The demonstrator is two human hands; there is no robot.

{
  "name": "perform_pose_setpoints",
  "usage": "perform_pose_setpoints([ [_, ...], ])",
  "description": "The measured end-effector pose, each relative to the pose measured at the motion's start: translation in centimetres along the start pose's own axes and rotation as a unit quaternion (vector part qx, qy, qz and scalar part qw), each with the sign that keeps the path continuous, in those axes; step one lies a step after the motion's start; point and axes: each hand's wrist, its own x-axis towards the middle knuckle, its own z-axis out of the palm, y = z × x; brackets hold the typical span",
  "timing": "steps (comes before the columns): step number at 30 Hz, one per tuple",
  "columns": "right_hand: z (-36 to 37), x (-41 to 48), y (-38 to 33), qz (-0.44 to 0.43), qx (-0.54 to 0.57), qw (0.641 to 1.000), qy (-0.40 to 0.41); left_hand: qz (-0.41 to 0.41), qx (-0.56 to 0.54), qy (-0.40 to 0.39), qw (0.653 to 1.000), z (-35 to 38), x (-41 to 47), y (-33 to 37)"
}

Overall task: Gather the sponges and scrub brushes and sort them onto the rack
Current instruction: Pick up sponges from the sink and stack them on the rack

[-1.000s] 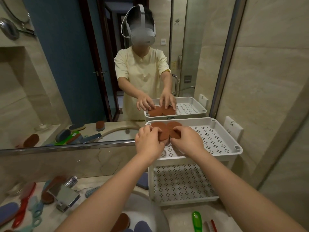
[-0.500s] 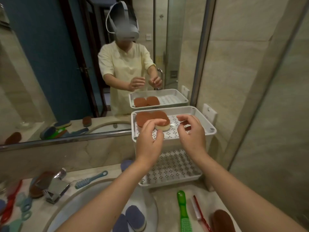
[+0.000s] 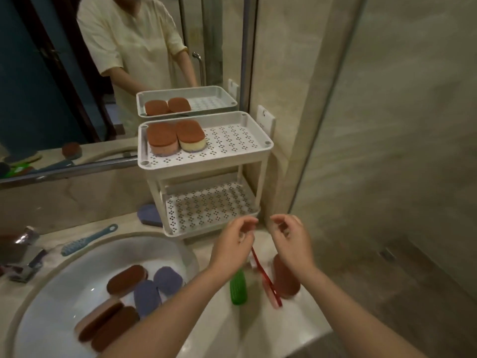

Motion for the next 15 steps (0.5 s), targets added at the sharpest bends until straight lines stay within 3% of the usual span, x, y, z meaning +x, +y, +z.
perform_pose_setpoints([
  [5,-0.3,-2.9,5.0,0.109,-0.072,0.987,-0.094,-0.13,-0.016,-0.073,0.989,3.5,-2.1,-2.9],
  [9,-0.1,-4.4,7.2,0.128,-0.149,0.964,-0.181,-0.184,-0.049,-0.094,0.977,5.7,-2.9,-4.4],
  [15,0.2,-5.7,9.3,0.162,-0.19,0.938,-0.241,-0.257,-0.085,-0.098,0.958,8.2,-3.4,-6.0],
])
